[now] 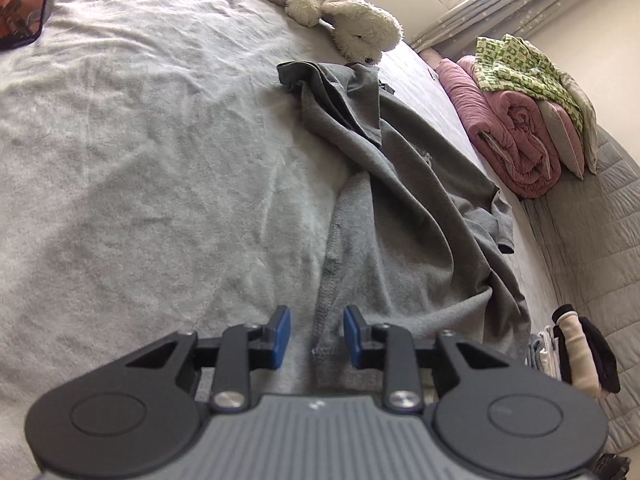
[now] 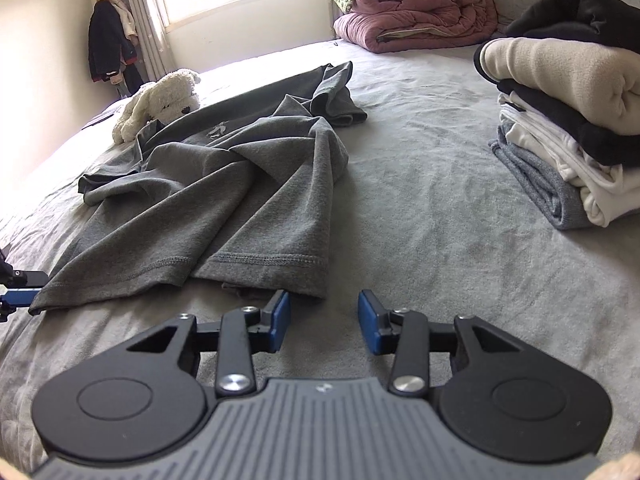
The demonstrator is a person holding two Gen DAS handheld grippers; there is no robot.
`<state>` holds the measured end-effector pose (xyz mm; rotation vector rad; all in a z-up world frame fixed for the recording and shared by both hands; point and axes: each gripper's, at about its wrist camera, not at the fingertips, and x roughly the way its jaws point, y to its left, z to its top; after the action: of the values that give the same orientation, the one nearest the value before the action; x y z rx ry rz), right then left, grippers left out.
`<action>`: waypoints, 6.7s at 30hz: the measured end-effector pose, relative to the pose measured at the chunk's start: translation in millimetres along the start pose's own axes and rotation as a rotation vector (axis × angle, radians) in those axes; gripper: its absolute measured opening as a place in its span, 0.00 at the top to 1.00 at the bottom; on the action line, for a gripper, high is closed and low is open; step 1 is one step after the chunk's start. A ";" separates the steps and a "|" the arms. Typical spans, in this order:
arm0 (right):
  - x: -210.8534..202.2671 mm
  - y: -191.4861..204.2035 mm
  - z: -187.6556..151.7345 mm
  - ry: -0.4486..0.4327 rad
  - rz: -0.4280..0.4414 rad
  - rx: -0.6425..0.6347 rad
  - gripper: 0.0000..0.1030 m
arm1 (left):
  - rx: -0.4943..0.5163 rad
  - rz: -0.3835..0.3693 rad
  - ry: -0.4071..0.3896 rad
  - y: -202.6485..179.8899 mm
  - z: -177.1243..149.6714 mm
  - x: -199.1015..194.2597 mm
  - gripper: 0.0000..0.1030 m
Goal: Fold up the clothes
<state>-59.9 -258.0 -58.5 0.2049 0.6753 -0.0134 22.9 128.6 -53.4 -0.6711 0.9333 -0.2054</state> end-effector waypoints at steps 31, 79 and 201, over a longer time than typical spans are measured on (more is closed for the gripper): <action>10.0 -19.1 25.0 -0.027 -0.445 -0.482 0.92 | -0.105 -0.027 0.037 3.7 4.0 12.1 0.76; -74.8 22.9 -5.2 0.043 -0.257 -0.936 0.93 | 0.222 0.242 -0.165 -11.1 -13.4 -117.1 0.98; 351.4 352.9 241.8 0.303 0.590 -0.032 0.94 | 0.329 -0.138 -0.140 70.5 196.7 73.1 0.93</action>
<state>392.1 60.2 -28.1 0.3738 0.8944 0.6035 214.7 238.5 -65.1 -0.4383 0.6986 -0.4198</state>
